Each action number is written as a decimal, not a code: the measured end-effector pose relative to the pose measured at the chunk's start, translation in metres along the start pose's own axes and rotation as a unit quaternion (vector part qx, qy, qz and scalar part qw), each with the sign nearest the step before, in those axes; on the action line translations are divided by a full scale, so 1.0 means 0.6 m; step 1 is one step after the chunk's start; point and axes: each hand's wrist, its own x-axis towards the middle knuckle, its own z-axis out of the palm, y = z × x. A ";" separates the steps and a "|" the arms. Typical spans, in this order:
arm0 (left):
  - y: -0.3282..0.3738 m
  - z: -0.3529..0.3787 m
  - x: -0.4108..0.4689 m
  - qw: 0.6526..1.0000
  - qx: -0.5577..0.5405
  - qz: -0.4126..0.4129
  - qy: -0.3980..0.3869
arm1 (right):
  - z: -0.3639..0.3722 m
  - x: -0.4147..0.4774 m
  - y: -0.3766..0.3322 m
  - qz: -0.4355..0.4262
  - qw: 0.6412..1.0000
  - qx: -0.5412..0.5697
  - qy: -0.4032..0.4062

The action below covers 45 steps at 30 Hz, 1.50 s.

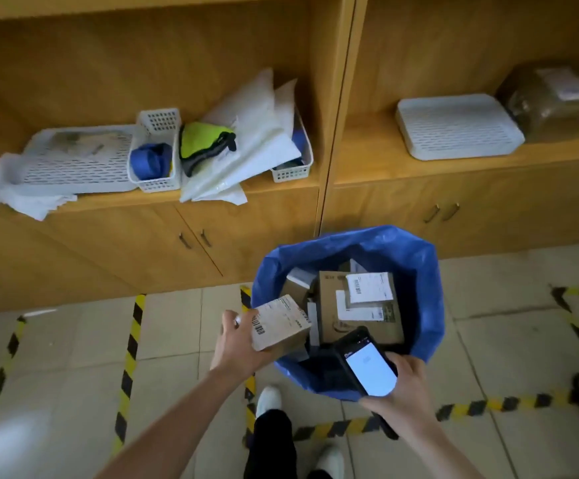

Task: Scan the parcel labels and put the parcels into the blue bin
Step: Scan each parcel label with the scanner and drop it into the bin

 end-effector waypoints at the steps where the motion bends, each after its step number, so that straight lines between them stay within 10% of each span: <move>1: 0.002 0.013 0.025 1.000 -0.005 -0.001 -0.005 | 0.007 0.013 -0.001 0.015 1.000 0.006 -0.002; 20: -0.069 0.325 0.374 0.985 0.127 -0.104 -0.053 | 0.261 0.258 0.040 0.148 0.984 0.096 0.033; 33: -0.090 0.306 0.371 0.938 0.161 -0.039 -0.303 | 0.251 0.265 0.043 0.172 0.977 0.110 0.053; 45: -0.052 0.130 0.252 0.990 0.051 0.031 -0.130 | 0.168 0.164 -0.042 0.094 0.994 0.061 0.008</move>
